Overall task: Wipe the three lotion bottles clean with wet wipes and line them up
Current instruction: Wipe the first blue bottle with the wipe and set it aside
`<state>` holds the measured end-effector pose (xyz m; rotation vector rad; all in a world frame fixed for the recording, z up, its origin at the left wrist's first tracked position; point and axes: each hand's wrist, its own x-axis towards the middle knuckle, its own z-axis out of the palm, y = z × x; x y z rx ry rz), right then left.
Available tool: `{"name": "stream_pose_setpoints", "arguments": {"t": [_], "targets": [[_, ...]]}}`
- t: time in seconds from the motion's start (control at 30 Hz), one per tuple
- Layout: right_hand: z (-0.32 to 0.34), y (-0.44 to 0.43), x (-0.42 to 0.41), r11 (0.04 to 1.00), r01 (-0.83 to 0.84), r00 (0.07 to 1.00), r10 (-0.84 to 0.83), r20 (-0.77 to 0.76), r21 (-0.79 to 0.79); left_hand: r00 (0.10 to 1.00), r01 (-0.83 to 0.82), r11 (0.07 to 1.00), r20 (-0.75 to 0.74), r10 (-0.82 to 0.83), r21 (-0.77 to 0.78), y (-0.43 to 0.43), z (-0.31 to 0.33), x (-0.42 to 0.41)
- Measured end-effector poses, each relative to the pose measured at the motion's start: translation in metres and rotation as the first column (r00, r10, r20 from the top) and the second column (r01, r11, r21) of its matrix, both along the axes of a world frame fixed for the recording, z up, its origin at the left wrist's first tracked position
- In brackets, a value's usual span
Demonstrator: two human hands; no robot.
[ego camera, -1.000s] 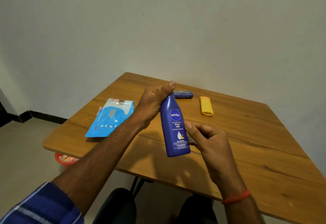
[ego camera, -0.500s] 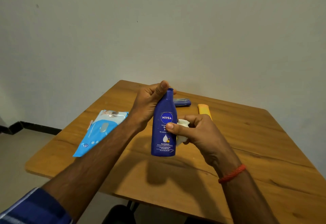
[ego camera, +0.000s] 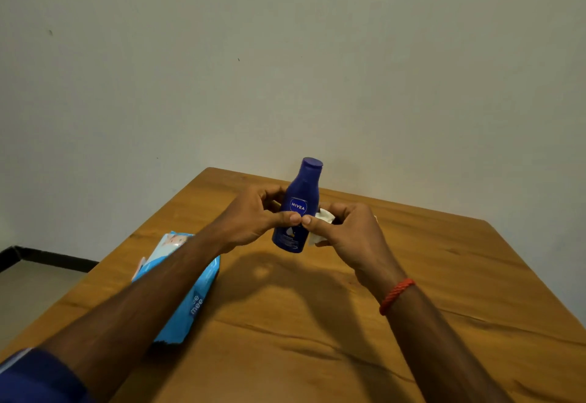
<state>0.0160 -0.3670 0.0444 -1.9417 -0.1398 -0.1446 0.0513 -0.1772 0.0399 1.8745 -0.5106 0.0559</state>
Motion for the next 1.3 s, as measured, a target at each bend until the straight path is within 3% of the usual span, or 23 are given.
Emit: {"name": "stream_pose_setpoints", "arguments": {"t": [0.1,0.37,0.53,0.87,1.3], "targets": [[0.001,-0.007,0.016,1.000,0.002,0.999,-0.003,-0.042,-0.013,0.997,-0.059,0.996,0.044,0.056,0.069,0.003,0.000,0.028],[-0.004,-0.027,0.047,0.997,-0.046,0.996,0.041,-0.079,-0.059,0.957,-0.289,0.957,0.006,0.289,-0.025,0.018,-0.017,0.117],[-0.014,-0.049,0.056,0.982,-0.127,0.987,0.111,-0.116,-0.137,0.930,-0.366,0.929,-0.002,0.367,0.052,0.027,-0.030,0.173],[-0.048,-0.066,0.083,0.962,-0.164,0.977,0.127,-0.174,-0.218,0.924,-0.375,0.899,0.014,0.382,0.227,0.038,-0.062,0.240],[-0.067,-0.044,0.127,0.957,-0.111,0.994,0.109,-0.023,-0.266,0.919,-0.391,0.919,-0.037,0.393,0.060,0.030,-0.091,0.276]]}}
